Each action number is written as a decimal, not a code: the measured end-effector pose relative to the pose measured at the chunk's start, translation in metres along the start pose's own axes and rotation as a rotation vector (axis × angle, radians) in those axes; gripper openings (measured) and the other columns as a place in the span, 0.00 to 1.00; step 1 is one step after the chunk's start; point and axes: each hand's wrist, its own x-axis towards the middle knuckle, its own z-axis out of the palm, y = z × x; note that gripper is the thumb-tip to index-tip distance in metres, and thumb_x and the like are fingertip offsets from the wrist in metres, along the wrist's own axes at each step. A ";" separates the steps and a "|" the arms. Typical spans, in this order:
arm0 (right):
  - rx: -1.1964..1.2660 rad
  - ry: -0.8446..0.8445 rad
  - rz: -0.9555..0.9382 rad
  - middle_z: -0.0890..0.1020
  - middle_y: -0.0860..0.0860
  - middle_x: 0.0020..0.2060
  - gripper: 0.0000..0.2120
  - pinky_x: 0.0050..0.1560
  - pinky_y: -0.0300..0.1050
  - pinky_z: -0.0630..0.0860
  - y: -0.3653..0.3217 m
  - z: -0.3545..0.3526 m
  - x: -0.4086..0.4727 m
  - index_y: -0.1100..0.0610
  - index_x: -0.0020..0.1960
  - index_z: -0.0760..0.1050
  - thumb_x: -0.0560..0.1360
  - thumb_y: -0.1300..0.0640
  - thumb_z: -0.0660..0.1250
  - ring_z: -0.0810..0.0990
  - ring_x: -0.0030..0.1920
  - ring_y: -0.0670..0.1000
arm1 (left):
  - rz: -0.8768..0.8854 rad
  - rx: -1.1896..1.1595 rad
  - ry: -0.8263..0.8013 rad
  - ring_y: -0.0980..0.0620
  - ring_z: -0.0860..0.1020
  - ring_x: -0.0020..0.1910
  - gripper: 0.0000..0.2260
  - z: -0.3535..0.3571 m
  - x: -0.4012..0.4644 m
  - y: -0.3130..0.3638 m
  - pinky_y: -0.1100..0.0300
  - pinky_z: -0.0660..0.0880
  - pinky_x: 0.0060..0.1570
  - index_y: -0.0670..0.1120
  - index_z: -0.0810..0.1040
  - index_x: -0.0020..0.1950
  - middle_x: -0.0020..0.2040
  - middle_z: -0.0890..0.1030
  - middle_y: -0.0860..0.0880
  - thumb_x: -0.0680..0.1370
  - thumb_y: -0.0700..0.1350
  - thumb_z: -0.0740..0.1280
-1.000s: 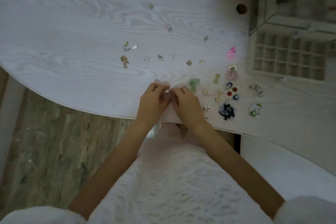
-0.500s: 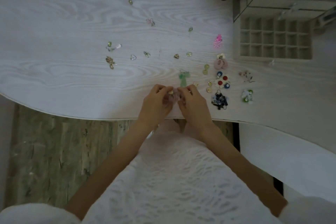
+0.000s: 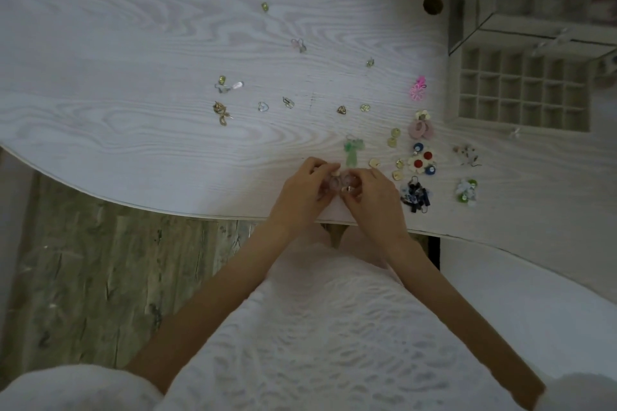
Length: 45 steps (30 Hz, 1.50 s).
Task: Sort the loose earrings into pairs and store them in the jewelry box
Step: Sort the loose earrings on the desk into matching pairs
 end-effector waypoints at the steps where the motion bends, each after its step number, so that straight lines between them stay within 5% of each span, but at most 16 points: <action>1: -0.017 -0.010 -0.009 0.78 0.56 0.49 0.12 0.48 0.48 0.74 -0.001 -0.002 0.000 0.60 0.57 0.75 0.74 0.58 0.67 0.78 0.47 0.55 | 0.003 -0.009 0.004 0.50 0.79 0.42 0.17 0.000 0.000 0.000 0.71 0.69 0.42 0.42 0.76 0.61 0.54 0.76 0.44 0.72 0.39 0.70; 5: -0.064 0.038 -0.090 0.78 0.54 0.47 0.11 0.41 0.49 0.76 -0.001 -0.021 0.002 0.59 0.54 0.76 0.76 0.53 0.65 0.79 0.37 0.53 | 0.017 -0.031 0.025 0.51 0.78 0.39 0.17 -0.007 -0.001 0.001 0.57 0.78 0.41 0.42 0.75 0.61 0.56 0.75 0.44 0.73 0.40 0.70; 8: -0.079 0.035 -0.200 0.78 0.53 0.46 0.08 0.38 0.44 0.74 -0.003 -0.044 0.011 0.58 0.53 0.77 0.75 0.58 0.66 0.77 0.35 0.48 | 0.026 -0.008 0.063 0.57 0.76 0.39 0.16 -0.024 -0.002 -0.006 0.56 0.79 0.39 0.44 0.76 0.60 0.56 0.75 0.46 0.73 0.41 0.69; 18: -0.161 -0.109 -0.489 0.76 0.54 0.57 0.13 0.53 0.41 0.67 -0.069 -0.026 0.095 0.58 0.60 0.75 0.75 0.60 0.64 0.71 0.58 0.54 | -0.438 0.003 0.499 0.53 0.76 0.48 0.16 -0.113 0.008 -0.079 0.54 0.76 0.48 0.49 0.76 0.59 0.54 0.78 0.49 0.73 0.49 0.70; 22: -0.153 -0.099 -0.423 0.75 0.55 0.59 0.14 0.60 0.45 0.67 -0.085 0.001 0.143 0.58 0.60 0.75 0.76 0.62 0.62 0.70 0.60 0.56 | -0.429 0.087 0.497 0.43 0.74 0.54 0.15 -0.120 0.033 -0.084 0.57 0.69 0.53 0.46 0.77 0.59 0.56 0.78 0.43 0.73 0.48 0.69; 25: -0.155 0.034 -0.330 0.74 0.56 0.61 0.14 0.61 0.45 0.65 -0.086 -0.001 0.177 0.58 0.60 0.74 0.76 0.63 0.61 0.69 0.61 0.57 | -0.342 0.254 0.447 0.44 0.73 0.54 0.12 -0.122 0.055 -0.080 0.55 0.71 0.47 0.47 0.78 0.58 0.54 0.78 0.44 0.75 0.42 0.66; 31: -0.176 0.063 -0.274 0.71 0.57 0.60 0.14 0.49 0.39 0.67 -0.079 -0.011 0.220 0.59 0.62 0.72 0.78 0.56 0.60 0.70 0.59 0.54 | -0.431 0.389 0.355 0.47 0.72 0.52 0.08 -0.123 0.085 -0.082 0.57 0.66 0.37 0.46 0.79 0.53 0.52 0.76 0.45 0.77 0.44 0.64; 35: -0.204 0.010 -0.354 0.76 0.58 0.53 0.08 0.46 0.39 0.65 -0.076 -0.003 0.222 0.61 0.53 0.76 0.77 0.63 0.61 0.73 0.54 0.55 | -0.379 0.400 0.312 0.47 0.72 0.52 0.07 -0.125 0.085 -0.083 0.56 0.67 0.36 0.45 0.79 0.50 0.51 0.77 0.46 0.77 0.47 0.66; 40: -0.162 -0.002 -0.398 0.78 0.59 0.48 0.07 0.45 0.46 0.70 -0.072 0.004 0.204 0.62 0.49 0.76 0.76 0.66 0.59 0.75 0.49 0.57 | -0.260 0.239 0.430 0.47 0.72 0.51 0.07 -0.127 0.069 -0.078 0.59 0.67 0.40 0.44 0.77 0.53 0.53 0.76 0.44 0.78 0.46 0.65; 45: 0.069 0.069 -0.319 0.81 0.55 0.43 0.06 0.45 0.49 0.75 -0.070 -0.012 0.173 0.61 0.50 0.75 0.78 0.63 0.60 0.78 0.42 0.52 | -0.360 -0.159 0.518 0.56 0.79 0.46 0.07 -0.130 0.056 -0.051 0.59 0.75 0.47 0.47 0.72 0.51 0.47 0.80 0.55 0.80 0.49 0.61</action>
